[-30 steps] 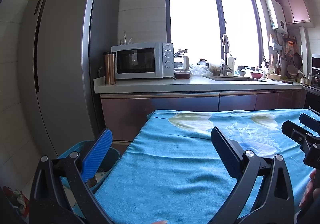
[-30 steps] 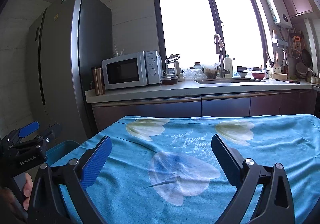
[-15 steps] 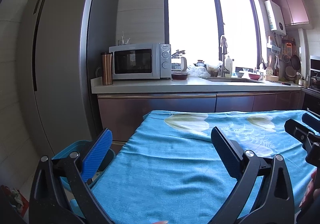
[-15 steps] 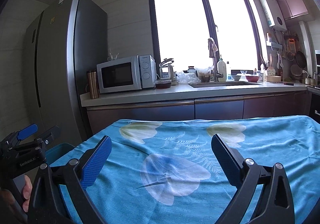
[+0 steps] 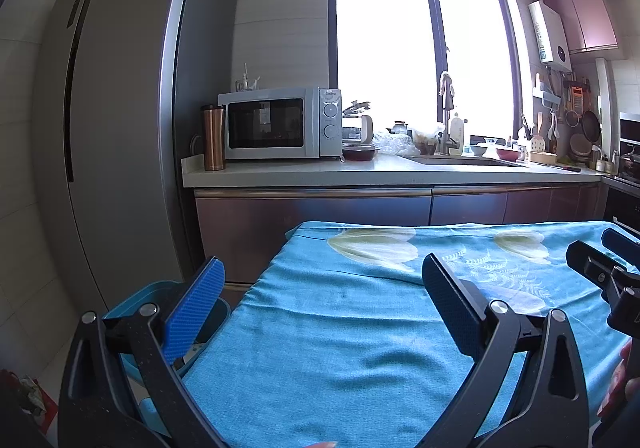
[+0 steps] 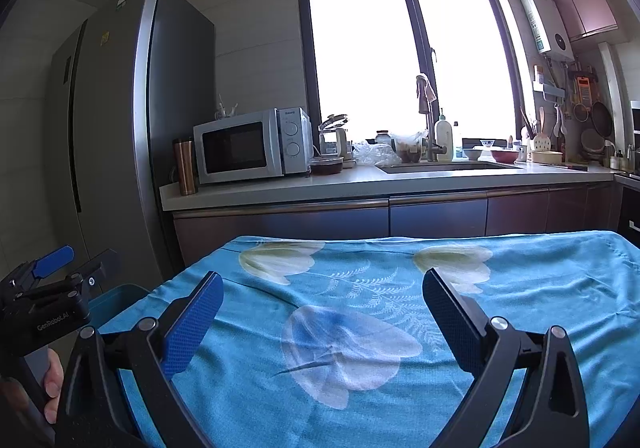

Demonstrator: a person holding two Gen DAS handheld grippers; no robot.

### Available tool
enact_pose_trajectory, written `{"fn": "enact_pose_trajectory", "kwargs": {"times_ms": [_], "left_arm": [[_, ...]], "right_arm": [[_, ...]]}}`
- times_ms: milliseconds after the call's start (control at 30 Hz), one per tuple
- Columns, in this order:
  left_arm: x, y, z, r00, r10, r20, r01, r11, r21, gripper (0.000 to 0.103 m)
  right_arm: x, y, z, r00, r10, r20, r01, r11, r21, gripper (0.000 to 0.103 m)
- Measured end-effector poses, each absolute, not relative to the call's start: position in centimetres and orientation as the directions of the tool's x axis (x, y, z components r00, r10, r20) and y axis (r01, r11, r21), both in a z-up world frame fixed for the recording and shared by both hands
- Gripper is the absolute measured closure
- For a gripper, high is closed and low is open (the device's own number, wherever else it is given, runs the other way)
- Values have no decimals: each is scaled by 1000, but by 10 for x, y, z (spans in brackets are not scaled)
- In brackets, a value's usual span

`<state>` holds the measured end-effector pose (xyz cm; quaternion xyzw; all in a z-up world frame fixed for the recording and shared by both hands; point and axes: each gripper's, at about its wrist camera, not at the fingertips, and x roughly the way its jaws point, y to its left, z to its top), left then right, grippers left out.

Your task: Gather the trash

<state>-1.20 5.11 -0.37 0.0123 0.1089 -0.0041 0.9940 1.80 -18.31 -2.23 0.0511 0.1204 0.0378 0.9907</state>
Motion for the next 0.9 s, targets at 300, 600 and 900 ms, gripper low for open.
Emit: {"fn": "enact_pose_trajectory", "kwargs": {"times_ms": [300,600,900], "left_arm": [[-10,52,-4,977,-10,-212,15,1000,21,6],[-11,51,-5,978,-7,-208,12,1000,23,6],[-11,50,-4,978,-8,-208,13,1000,23,6]], "right_arm": [[20,-184,-23,967,82,-240,-57,992,110,7],[21,-185,-24,967,80,-243,-54,992,114,7],[21,-186,-24,967,81,-243,-53,992,117,7]]}}
